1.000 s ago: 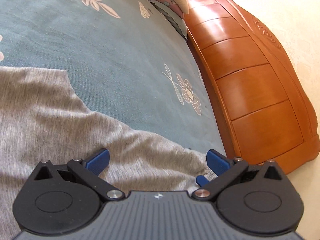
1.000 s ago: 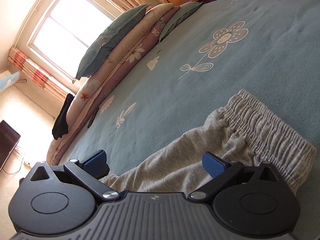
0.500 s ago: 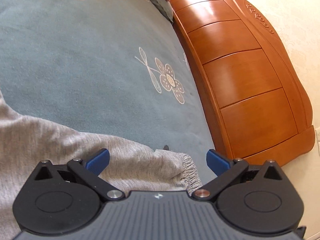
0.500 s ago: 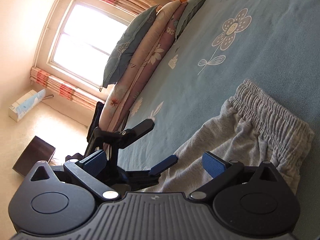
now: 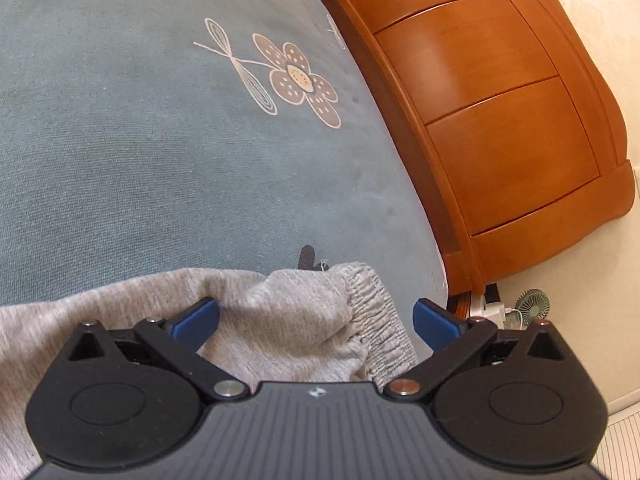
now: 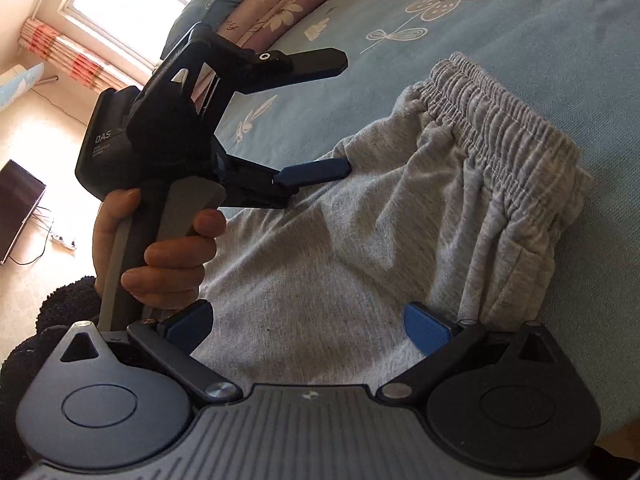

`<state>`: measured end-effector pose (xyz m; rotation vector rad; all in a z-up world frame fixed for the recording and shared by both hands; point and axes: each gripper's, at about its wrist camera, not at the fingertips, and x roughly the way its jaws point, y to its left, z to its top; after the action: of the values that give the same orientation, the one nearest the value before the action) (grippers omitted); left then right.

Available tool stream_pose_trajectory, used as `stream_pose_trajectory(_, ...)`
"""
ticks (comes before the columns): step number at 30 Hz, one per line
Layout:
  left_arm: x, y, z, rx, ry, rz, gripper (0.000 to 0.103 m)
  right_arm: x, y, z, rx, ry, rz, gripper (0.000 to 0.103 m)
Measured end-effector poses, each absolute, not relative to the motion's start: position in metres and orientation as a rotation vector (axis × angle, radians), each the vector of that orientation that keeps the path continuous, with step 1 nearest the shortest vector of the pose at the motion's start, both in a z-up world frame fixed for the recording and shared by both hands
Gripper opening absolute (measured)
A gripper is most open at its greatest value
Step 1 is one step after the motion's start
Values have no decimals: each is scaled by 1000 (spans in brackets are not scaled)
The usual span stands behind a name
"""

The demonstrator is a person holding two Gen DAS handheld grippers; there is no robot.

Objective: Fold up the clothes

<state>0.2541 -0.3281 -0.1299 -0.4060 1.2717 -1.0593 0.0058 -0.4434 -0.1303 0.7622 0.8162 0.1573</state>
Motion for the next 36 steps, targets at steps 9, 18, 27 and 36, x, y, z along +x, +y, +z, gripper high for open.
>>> stream_pose_trajectory(9,242,-351,-106,-300,1231,-1164,102,6,-423,-120,613,841,157,103)
stream_pose_trajectory(18,240,-378,-118,-211,1239,-1126,102,2,-428,-119,629,842,159,103)
stream_pose_trajectory(27,231,-312,-71,-202,1103,-1067,102,-7,-435,-107,687,780,158,103)
stream_pose_trajectory(36,221,-266,-139,-411,1241,-980,102,-18,-426,-77,636,635,279,103)
